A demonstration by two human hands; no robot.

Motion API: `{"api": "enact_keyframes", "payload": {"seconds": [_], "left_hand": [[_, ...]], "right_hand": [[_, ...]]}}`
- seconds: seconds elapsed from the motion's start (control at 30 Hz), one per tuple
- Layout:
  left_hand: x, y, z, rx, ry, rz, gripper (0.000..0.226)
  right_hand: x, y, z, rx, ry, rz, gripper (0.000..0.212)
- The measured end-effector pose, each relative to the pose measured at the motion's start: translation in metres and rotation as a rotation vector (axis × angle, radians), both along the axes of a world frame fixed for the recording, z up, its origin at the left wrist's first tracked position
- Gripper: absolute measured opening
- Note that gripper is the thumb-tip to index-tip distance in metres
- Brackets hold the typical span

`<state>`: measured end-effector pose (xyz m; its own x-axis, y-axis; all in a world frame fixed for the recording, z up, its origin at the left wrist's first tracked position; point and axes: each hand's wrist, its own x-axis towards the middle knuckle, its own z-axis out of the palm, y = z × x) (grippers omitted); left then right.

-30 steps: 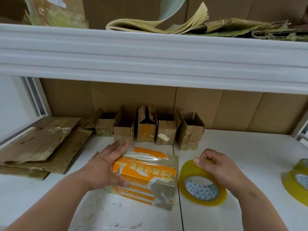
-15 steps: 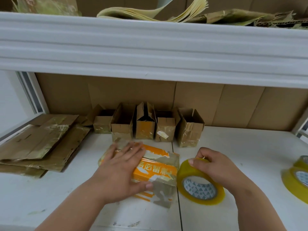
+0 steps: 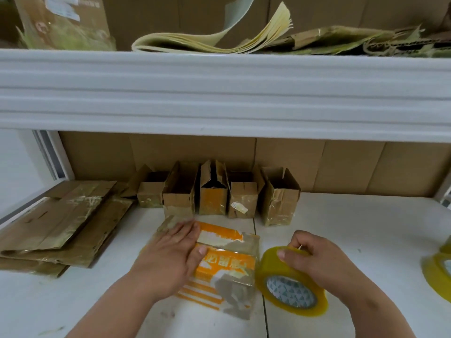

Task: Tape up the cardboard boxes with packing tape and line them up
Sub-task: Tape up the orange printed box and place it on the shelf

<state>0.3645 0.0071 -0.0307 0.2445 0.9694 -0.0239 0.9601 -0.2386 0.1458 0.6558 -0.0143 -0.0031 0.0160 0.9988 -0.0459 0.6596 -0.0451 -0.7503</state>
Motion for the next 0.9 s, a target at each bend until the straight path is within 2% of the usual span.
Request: {"api": "enact_keyframes", "payload": {"seconds": [0.13,0.23,0.3,0.4,0.47,0.63,0.7,0.77,0.9], "left_hand": [[-0.025,0.015,0.001,-0.075,-0.001,0.145,0.092],[-0.019,0.017,0.005,-0.097,0.088,0.196,0.072],[-0.003,0.01,0.01,-0.057,0.134,0.213,0.07],[0.041,-0.012,0.014,-0.007,0.093,0.091,0.08],[0.062,-0.022,0.01,-0.026,0.065,0.027,0.098],[0.053,-0.018,0.013,0.003,0.07,0.027,0.136],[0.045,-0.017,0.02,-0.028,0.08,0.054,0.145],[0.034,-0.017,0.023,-0.069,0.119,0.069,0.145],[0.007,-0.017,0.021,-0.101,0.141,0.067,0.125]], "right_hand": [[-0.002,0.001,-0.002,-0.007,0.033,-0.018,0.031],[-0.004,0.002,-0.005,-0.009,0.041,-0.032,0.032],[-0.005,0.002,-0.006,0.008,0.041,-0.03,0.03],[-0.01,0.002,-0.006,0.016,0.065,-0.037,0.03],[-0.013,0.0,-0.005,0.027,0.06,-0.053,0.033],[-0.025,-0.005,-0.003,0.007,-0.008,-0.002,0.031],[-0.035,-0.006,-0.007,-0.077,0.087,0.049,0.029],[-0.045,-0.006,-0.011,-0.192,0.258,0.117,0.025],[-0.05,-0.005,-0.022,-0.334,0.537,0.294,0.035]]}}
